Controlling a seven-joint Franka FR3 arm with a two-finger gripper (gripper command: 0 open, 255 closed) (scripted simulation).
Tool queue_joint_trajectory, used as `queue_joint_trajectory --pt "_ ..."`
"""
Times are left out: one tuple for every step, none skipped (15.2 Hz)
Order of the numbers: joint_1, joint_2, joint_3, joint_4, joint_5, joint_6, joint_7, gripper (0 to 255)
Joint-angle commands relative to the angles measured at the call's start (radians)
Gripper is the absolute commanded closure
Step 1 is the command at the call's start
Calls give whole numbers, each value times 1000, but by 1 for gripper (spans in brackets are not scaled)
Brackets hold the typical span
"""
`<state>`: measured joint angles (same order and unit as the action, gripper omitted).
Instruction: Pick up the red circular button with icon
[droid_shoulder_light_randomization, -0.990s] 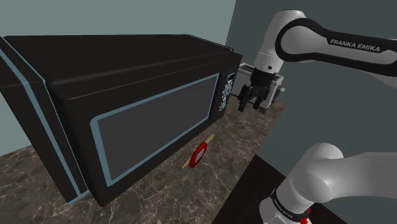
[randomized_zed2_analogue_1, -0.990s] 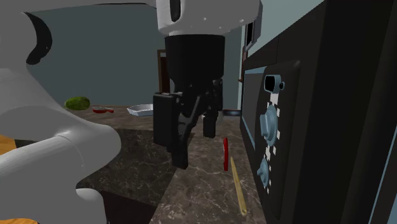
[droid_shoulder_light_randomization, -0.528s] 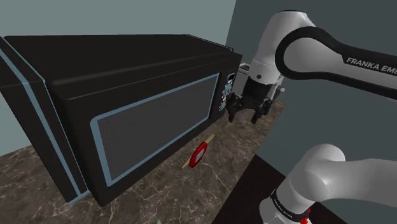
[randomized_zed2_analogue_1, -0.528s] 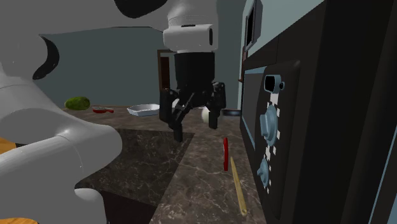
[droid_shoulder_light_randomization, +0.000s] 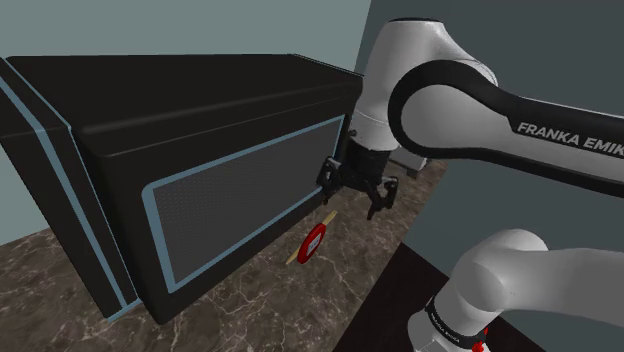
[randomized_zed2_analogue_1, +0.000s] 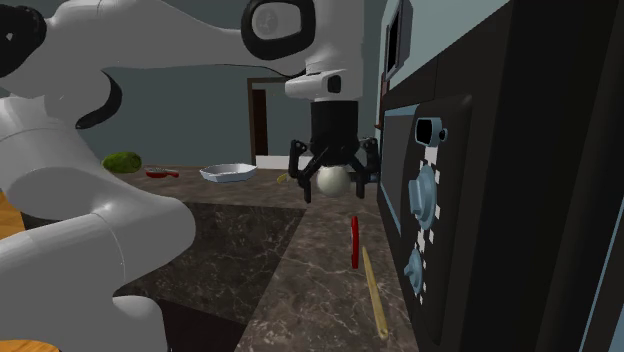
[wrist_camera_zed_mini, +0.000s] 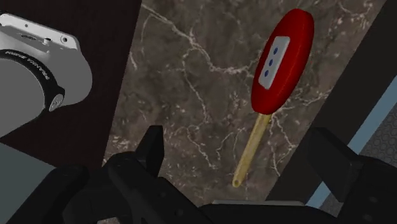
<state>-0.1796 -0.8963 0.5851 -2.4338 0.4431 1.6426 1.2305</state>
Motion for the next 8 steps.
queue_joint_trajectory --pt "-54 43 89 59 29 8 158 0" --pt "-85 66 133 88 40 15 230 0" --pt "-118 91 178 118 48 21 302 0" --pt "-145 108 212 142 53 26 354 0" --pt "-145 107 218 129 58 37 352 0" --pt "-144 106 224 117 63 49 351 0" --pt "-143 105 230 105 68 62 350 0" --pt "-142 105 236 93 73 74 348 0"
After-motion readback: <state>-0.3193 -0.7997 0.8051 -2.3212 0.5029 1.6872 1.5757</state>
